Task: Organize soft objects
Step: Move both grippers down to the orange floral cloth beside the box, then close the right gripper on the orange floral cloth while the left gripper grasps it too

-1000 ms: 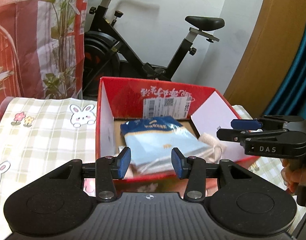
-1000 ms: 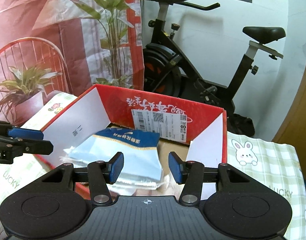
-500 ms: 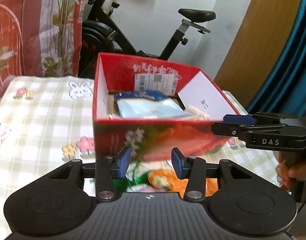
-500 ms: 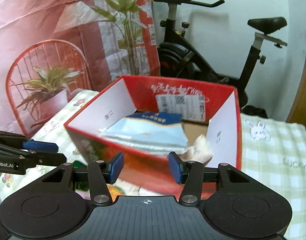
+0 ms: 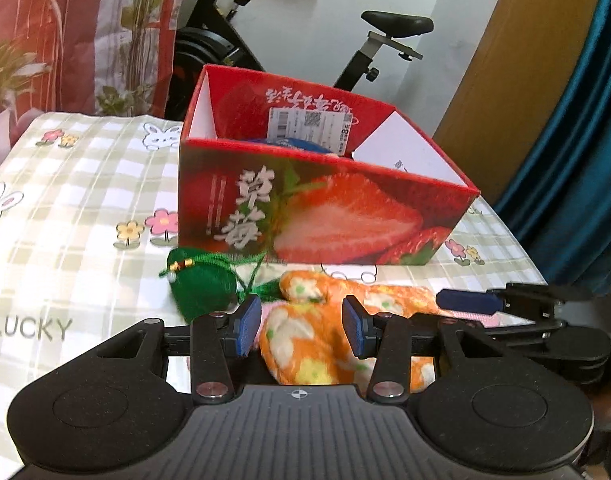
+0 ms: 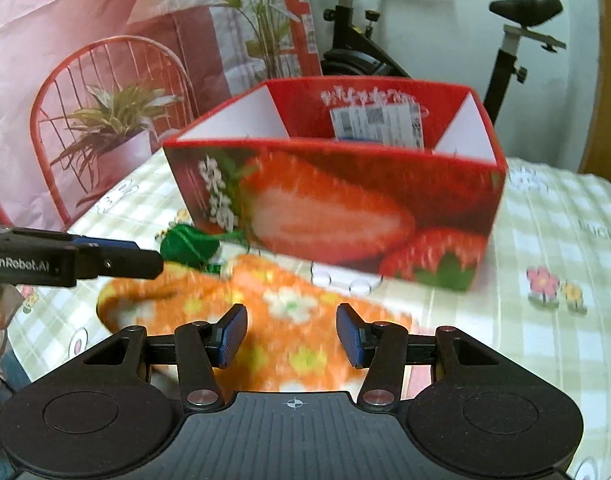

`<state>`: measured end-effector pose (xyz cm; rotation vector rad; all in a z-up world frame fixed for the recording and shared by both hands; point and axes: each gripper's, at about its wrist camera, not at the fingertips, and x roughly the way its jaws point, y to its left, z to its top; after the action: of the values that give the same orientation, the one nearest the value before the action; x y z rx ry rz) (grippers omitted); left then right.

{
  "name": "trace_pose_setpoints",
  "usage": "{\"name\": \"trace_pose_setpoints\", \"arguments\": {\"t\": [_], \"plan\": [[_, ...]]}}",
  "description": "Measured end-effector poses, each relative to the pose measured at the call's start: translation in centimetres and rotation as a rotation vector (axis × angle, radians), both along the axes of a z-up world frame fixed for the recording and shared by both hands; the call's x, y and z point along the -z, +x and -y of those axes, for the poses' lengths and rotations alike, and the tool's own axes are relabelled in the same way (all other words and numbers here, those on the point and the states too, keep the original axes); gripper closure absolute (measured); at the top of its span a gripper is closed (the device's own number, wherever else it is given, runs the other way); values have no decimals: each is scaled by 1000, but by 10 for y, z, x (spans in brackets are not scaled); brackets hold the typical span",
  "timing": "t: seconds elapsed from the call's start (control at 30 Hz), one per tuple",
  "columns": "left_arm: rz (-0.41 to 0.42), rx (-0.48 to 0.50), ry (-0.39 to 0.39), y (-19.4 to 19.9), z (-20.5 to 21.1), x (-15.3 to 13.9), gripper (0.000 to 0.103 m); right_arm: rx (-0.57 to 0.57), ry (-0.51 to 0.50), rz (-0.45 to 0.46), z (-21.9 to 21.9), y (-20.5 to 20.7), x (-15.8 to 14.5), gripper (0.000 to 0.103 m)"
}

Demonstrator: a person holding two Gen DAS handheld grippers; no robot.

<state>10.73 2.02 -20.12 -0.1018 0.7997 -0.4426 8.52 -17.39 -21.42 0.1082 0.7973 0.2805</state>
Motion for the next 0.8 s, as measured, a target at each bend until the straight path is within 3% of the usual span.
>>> {"name": "trace_pose_setpoints", "arguments": {"t": [0.27,0.8], "plan": [[-21,-21,-36,-11,1,14,57,10,-23,7,-6,-20,27,55],[-46,-32,-33,-20,-1,45,61,2,0,75,-1,-33,43,54]]}}
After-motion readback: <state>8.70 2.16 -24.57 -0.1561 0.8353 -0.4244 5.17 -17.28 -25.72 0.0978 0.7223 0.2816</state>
